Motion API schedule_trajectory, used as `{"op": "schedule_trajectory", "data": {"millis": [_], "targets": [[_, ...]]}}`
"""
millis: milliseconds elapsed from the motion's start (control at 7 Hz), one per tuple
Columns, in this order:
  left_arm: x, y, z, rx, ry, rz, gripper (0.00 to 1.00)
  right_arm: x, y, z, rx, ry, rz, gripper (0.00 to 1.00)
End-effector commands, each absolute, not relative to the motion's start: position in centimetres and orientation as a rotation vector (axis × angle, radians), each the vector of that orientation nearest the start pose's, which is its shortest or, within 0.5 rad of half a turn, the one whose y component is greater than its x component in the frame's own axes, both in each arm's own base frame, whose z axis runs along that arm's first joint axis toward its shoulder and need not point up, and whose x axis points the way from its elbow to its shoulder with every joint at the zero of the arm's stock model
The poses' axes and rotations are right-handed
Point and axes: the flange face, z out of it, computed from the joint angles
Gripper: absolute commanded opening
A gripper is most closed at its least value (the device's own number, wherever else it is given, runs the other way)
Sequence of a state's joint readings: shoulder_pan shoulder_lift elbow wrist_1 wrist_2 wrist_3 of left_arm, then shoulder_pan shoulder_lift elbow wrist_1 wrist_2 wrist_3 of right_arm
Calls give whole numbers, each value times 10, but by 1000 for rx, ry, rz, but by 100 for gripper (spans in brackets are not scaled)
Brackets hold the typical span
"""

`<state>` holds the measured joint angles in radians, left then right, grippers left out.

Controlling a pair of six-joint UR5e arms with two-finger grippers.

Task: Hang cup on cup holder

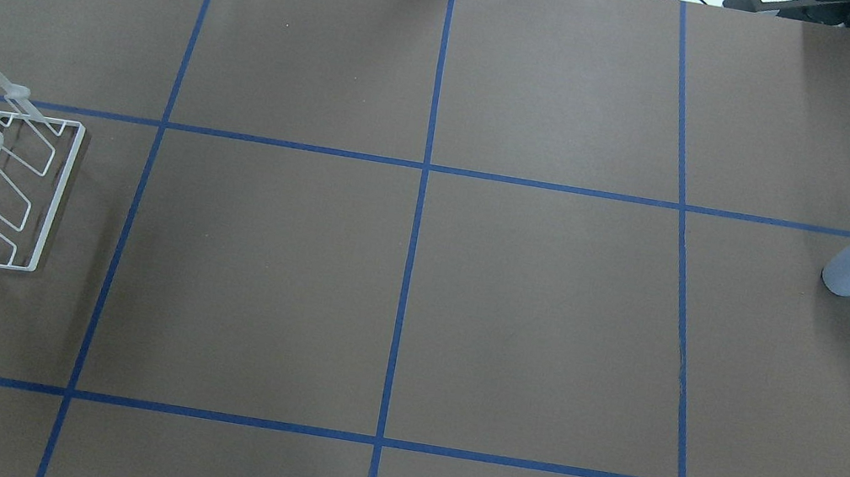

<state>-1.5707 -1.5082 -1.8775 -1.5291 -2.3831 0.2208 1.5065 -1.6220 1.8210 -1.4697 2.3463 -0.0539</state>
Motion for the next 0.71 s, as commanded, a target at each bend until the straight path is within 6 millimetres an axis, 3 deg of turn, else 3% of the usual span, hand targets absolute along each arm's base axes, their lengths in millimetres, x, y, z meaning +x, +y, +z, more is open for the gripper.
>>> {"op": "schedule_trajectory", "data": {"millis": [0,286,571], "targets": [[-61,-468,538,300,787,298,99,-16,-496,551,311,-793,-299,100],[-61,-468,539,299,788,297,99,-55,-525,575,299,-795,-364,100],[-61,-466,541,310,786,302,99,-83,-549,574,288,-770,-399,100]]}}
